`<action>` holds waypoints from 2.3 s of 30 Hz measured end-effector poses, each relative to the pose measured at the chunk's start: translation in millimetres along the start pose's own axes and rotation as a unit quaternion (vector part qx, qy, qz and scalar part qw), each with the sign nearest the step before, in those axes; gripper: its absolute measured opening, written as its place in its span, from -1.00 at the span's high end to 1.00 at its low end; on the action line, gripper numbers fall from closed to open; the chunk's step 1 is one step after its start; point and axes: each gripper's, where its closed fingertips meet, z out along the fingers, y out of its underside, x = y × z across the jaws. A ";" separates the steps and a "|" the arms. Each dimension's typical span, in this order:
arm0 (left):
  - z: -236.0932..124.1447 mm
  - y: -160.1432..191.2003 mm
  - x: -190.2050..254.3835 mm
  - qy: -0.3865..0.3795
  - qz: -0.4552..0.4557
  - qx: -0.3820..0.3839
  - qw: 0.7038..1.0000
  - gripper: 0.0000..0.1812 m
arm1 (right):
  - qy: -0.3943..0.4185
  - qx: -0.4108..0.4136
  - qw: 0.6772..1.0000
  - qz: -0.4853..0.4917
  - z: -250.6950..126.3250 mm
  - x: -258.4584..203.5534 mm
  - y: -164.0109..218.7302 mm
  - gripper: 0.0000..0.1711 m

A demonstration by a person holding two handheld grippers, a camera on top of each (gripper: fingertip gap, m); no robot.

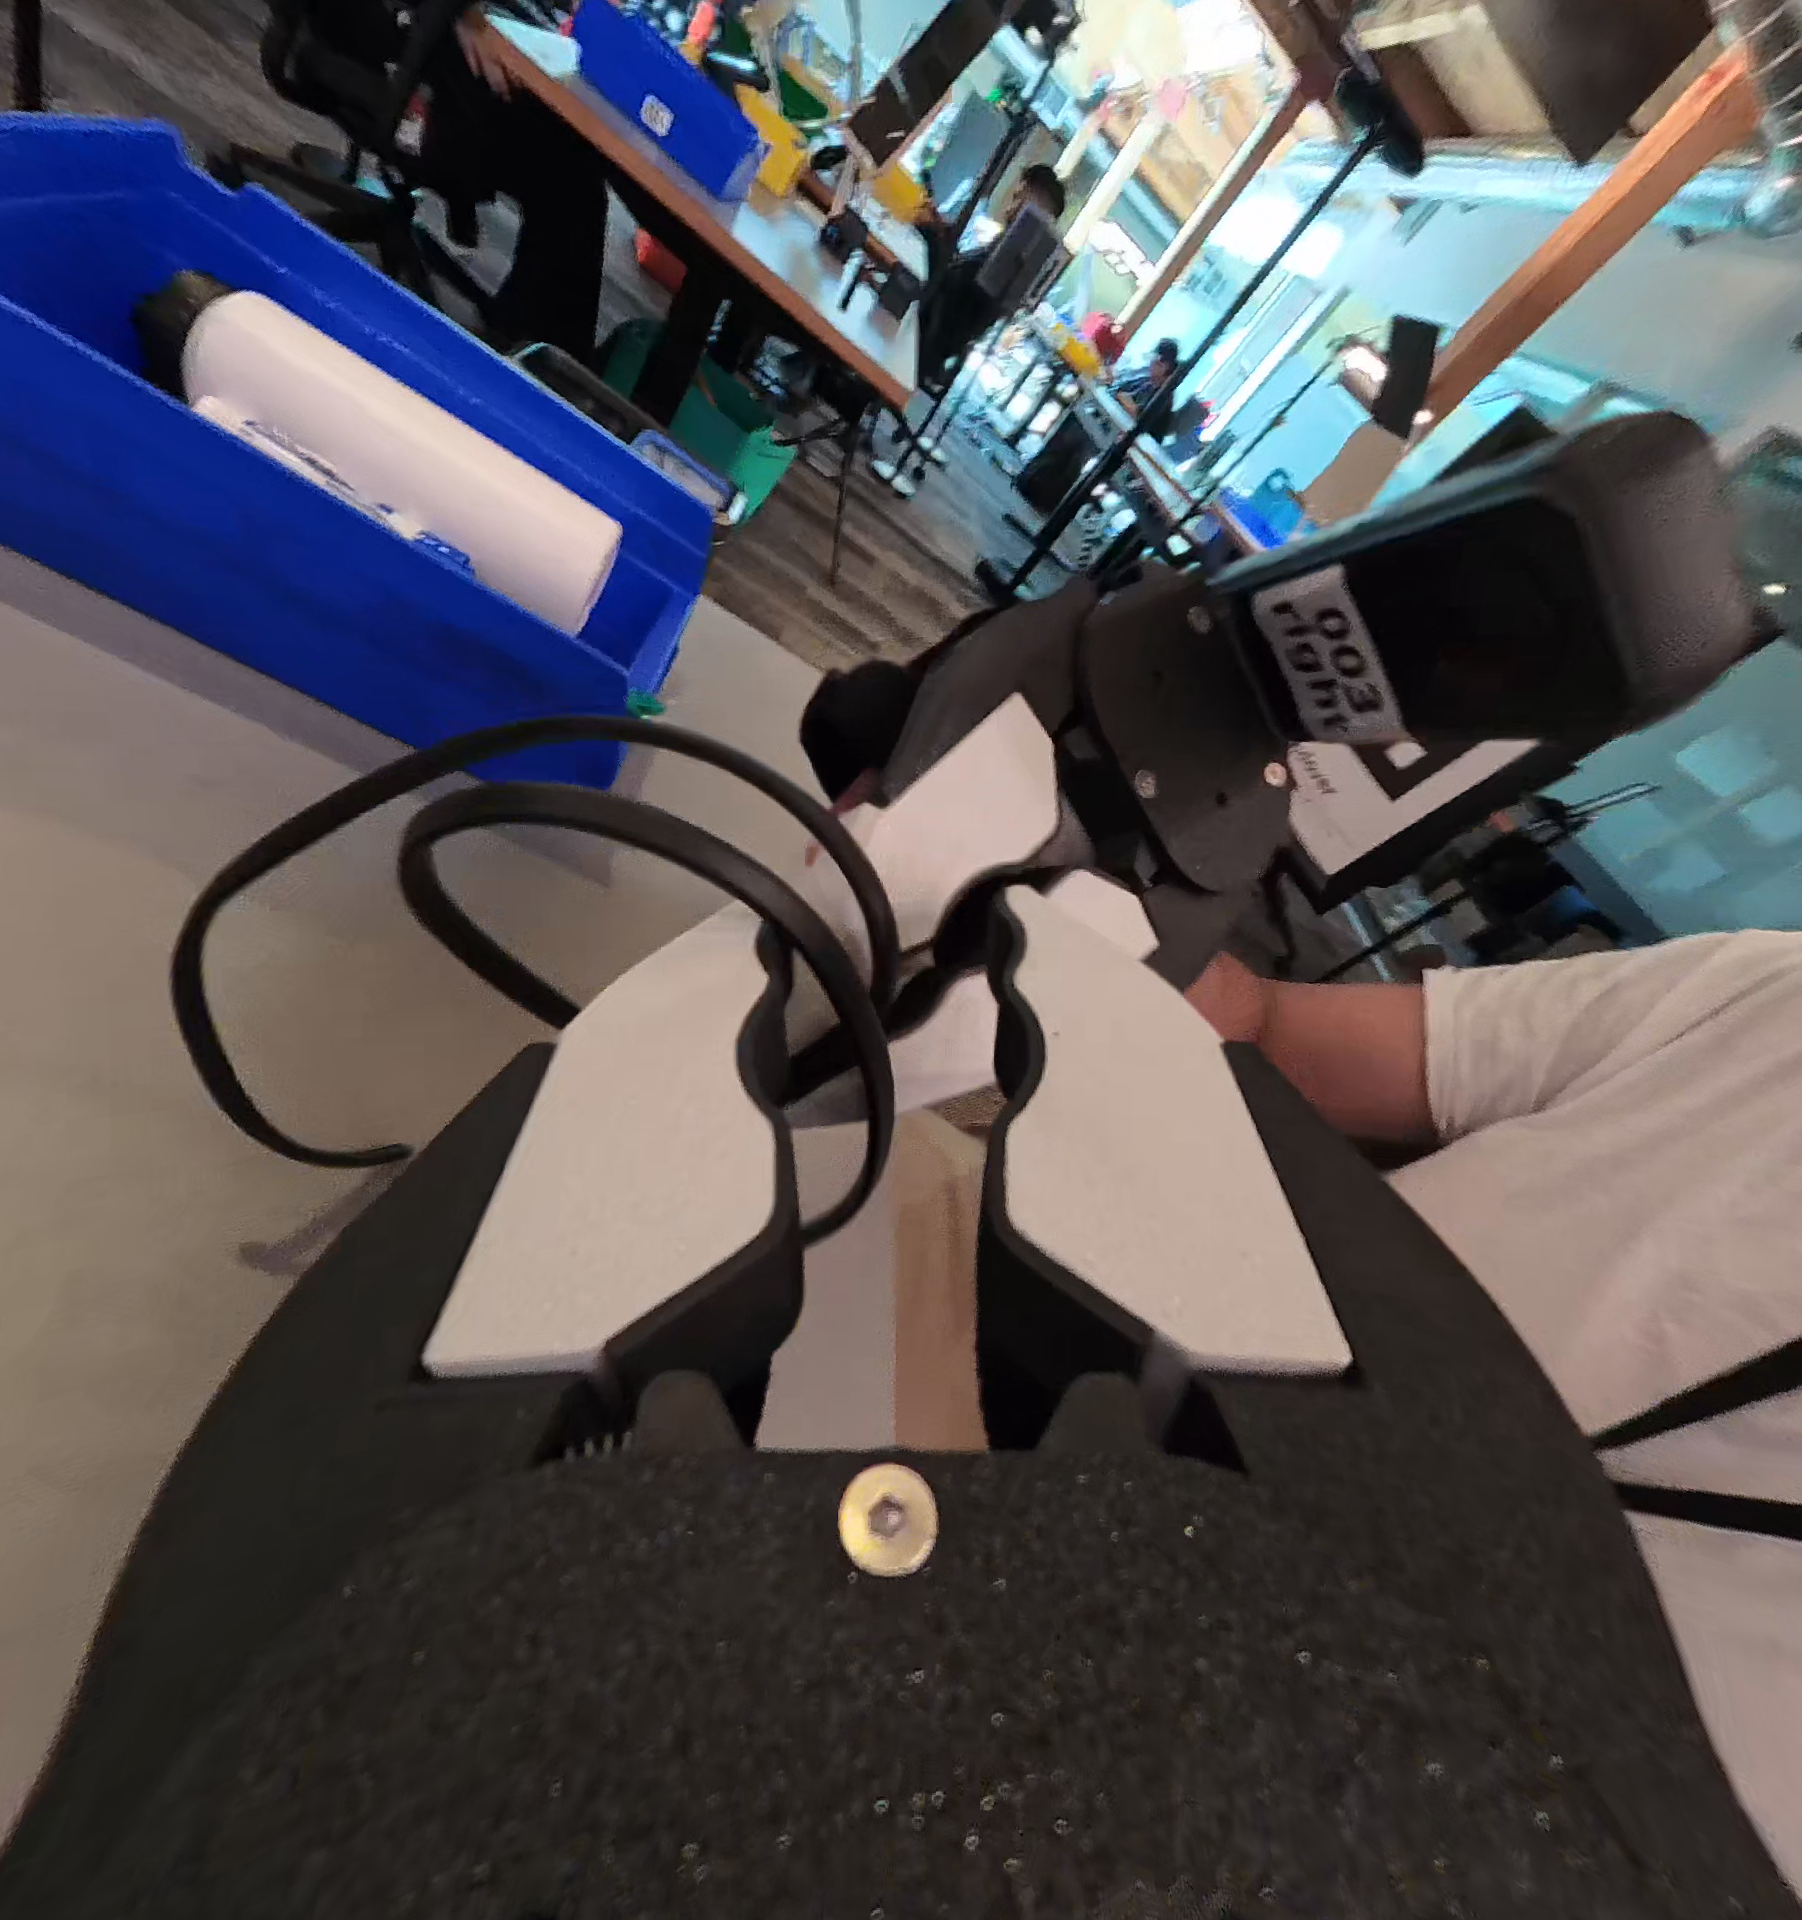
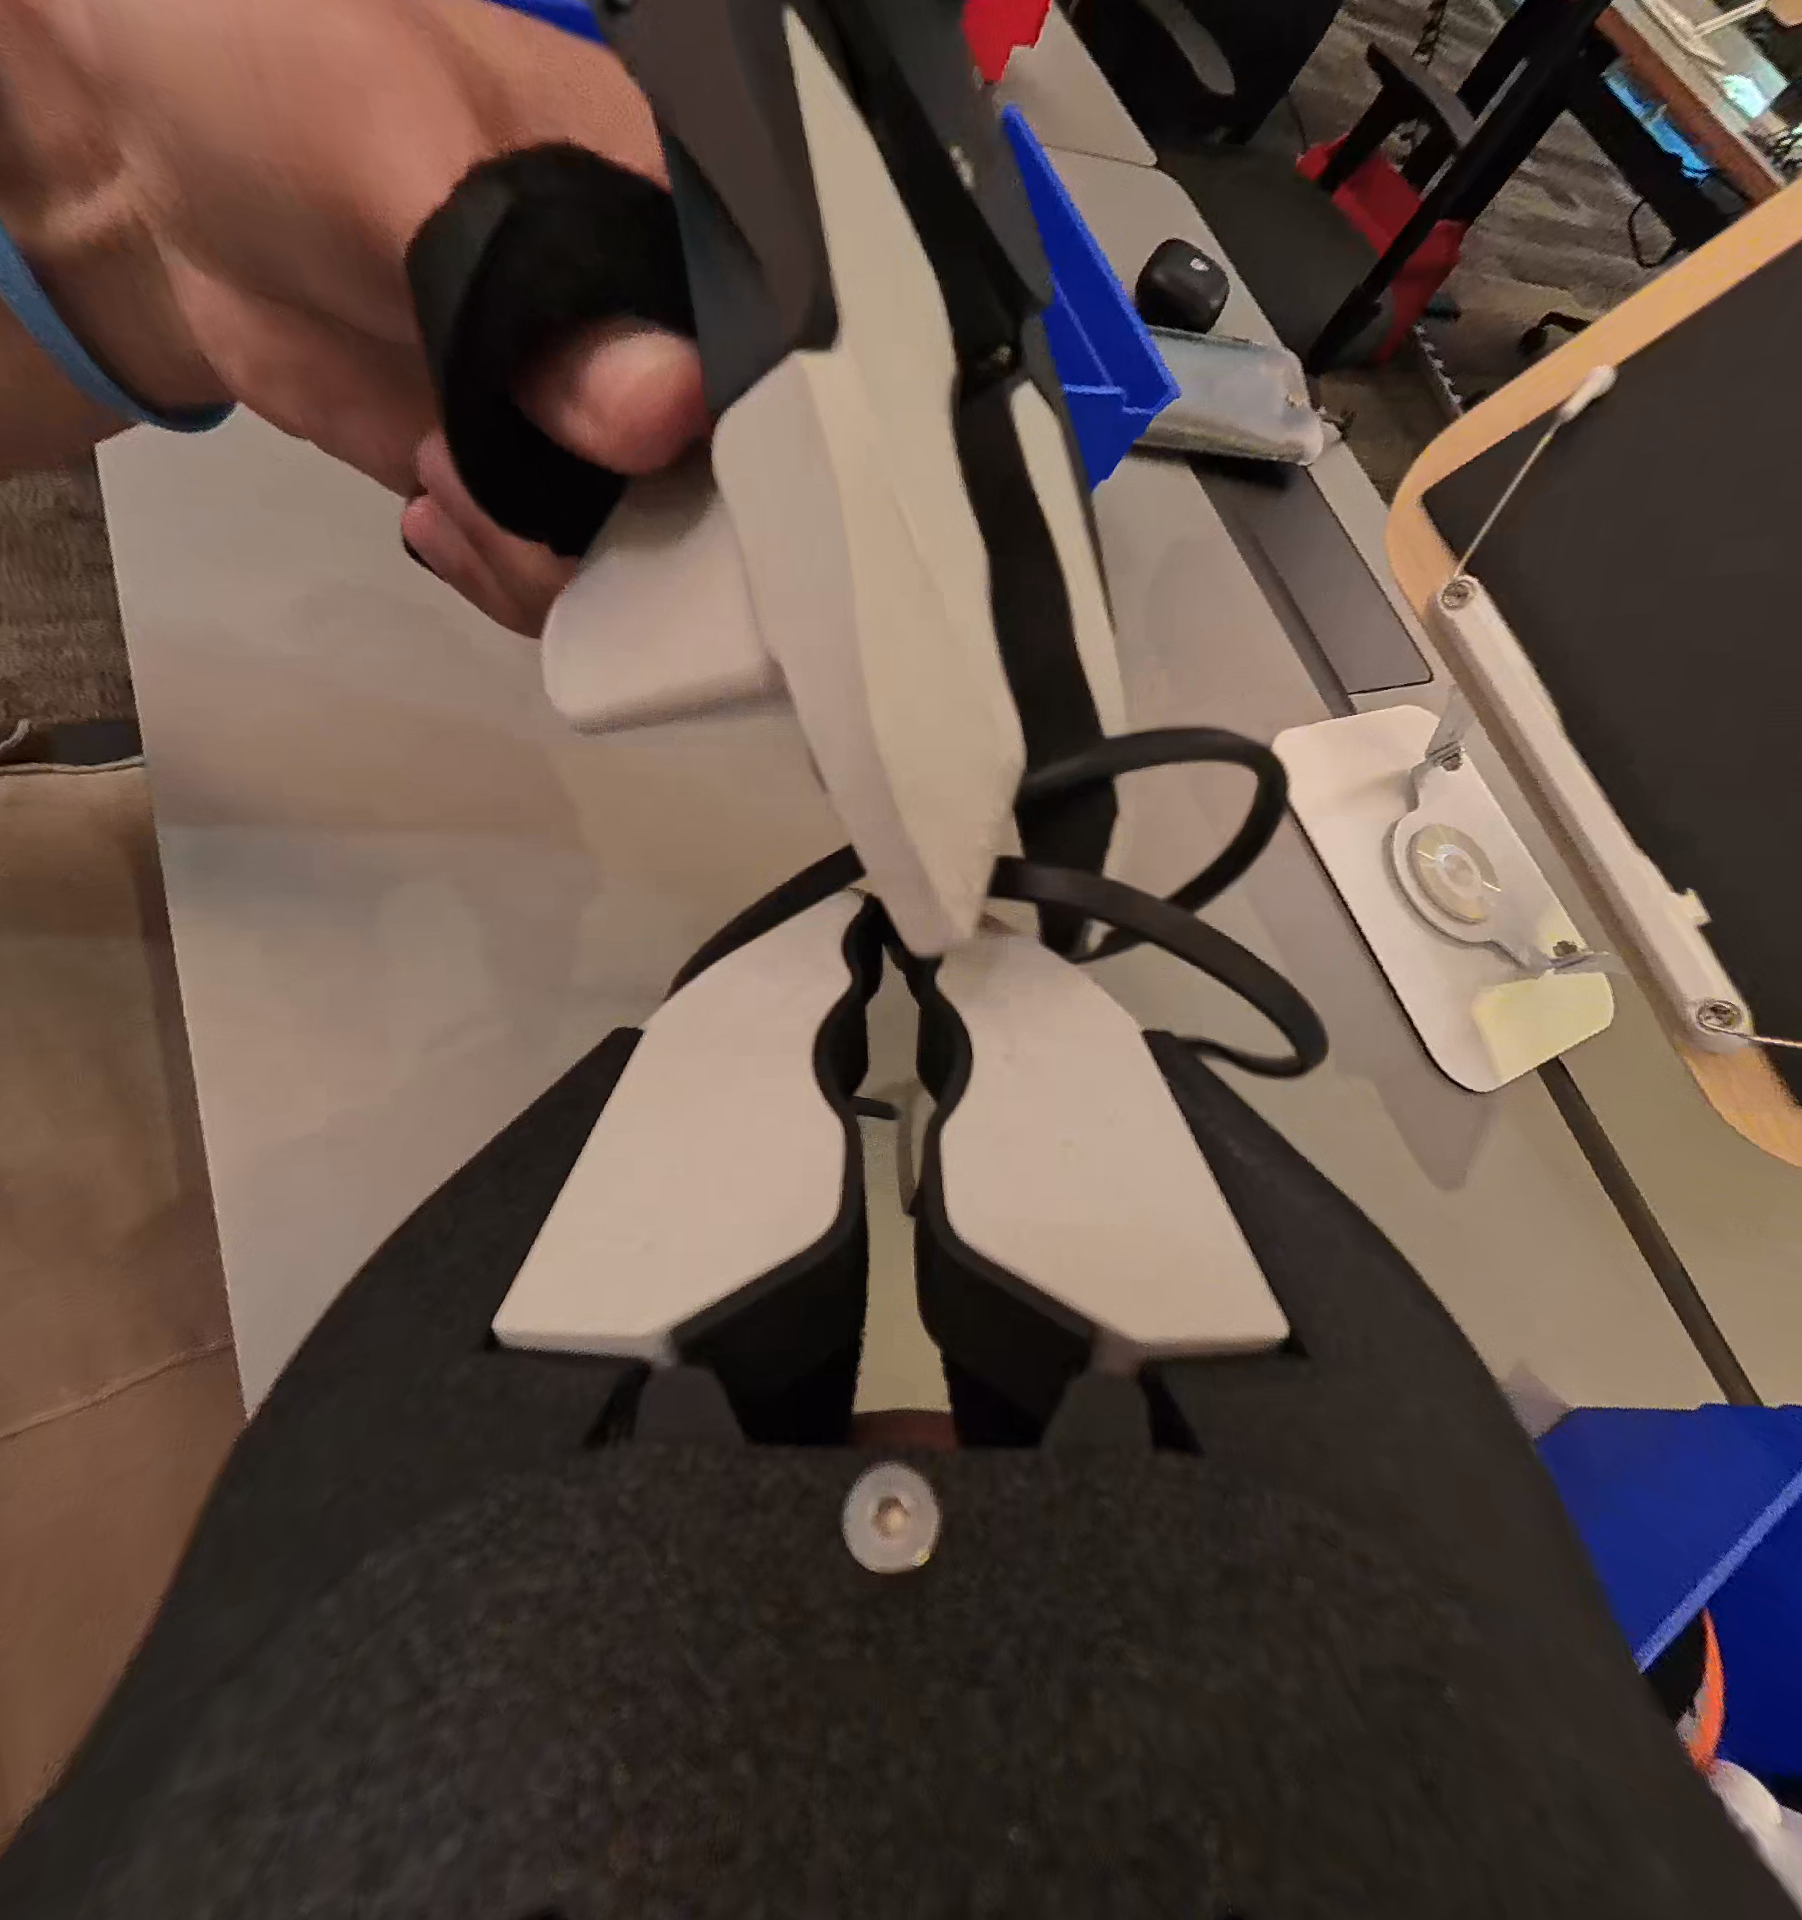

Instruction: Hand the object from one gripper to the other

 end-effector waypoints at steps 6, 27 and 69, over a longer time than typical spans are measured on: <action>-6.2 2.8 -5.5 -0.014 -0.013 -0.013 1.000 0.96 | -0.007 0.005 1.000 -0.019 2.2 -6.7 -0.5 0.96; -63.7 -54.7 -22.4 -0.133 -0.013 0.180 0.975 0.96 | 0.148 0.215 0.948 0.183 31.9 0.4 -35.7 0.24; -16.2 84.7 -27.8 -0.115 0.076 0.108 0.985 0.13 | -0.153 0.210 0.958 0.117 -98.1 -5.7 -56.3 0.95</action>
